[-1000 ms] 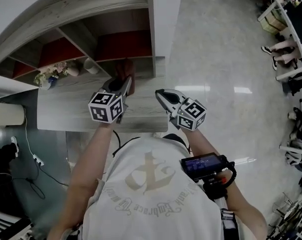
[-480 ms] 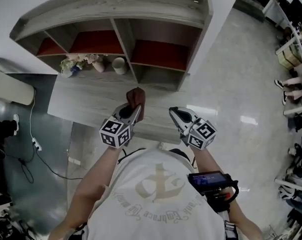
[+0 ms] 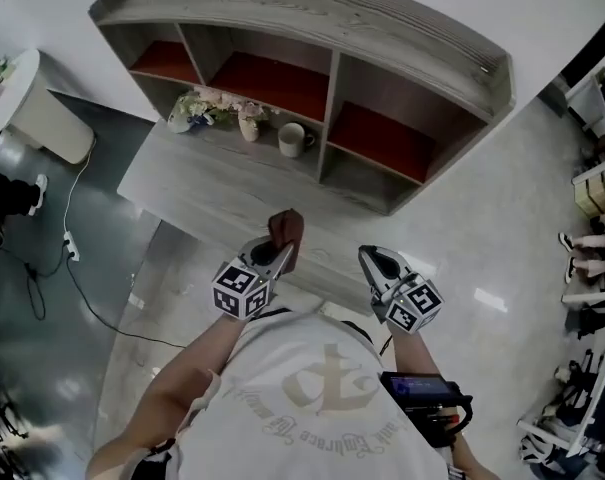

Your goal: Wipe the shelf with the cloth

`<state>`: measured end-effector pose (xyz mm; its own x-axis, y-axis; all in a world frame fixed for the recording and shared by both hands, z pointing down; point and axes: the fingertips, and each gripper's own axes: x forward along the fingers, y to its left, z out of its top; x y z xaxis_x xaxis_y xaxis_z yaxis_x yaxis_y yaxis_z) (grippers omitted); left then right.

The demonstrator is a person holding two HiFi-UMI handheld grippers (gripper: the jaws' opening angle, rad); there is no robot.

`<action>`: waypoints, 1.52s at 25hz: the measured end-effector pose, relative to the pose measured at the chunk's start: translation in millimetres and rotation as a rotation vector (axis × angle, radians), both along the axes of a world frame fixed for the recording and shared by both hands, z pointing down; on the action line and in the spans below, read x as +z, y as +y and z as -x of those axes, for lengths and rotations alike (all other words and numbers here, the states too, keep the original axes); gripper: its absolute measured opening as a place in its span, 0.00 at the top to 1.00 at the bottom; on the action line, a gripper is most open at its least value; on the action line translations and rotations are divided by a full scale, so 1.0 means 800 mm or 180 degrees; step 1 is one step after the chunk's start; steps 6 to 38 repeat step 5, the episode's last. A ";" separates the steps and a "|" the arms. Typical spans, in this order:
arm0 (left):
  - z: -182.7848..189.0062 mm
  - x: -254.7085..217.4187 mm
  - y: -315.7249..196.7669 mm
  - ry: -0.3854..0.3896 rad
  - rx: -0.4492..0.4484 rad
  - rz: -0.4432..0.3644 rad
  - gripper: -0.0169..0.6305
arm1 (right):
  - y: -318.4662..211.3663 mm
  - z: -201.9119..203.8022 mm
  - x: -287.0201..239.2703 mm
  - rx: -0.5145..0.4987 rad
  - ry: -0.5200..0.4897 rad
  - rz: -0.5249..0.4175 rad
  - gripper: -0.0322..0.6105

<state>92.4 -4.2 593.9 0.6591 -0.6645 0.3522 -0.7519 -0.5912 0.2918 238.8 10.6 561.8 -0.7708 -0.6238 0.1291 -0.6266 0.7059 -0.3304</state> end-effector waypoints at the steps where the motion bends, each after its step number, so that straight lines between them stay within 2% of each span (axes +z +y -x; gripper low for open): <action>1: 0.005 0.001 0.004 0.0000 -0.0012 0.0010 0.87 | 0.004 0.004 0.000 -0.0011 0.0005 0.0010 0.94; 5: 0.020 -0.004 0.020 0.0006 0.0009 0.0027 0.87 | 0.018 0.021 -0.002 -0.0013 0.0021 0.0057 0.94; 38: 0.020 -0.004 0.020 0.0006 0.0009 0.0027 0.87 | 0.018 0.021 -0.002 -0.0013 0.0021 0.0057 0.94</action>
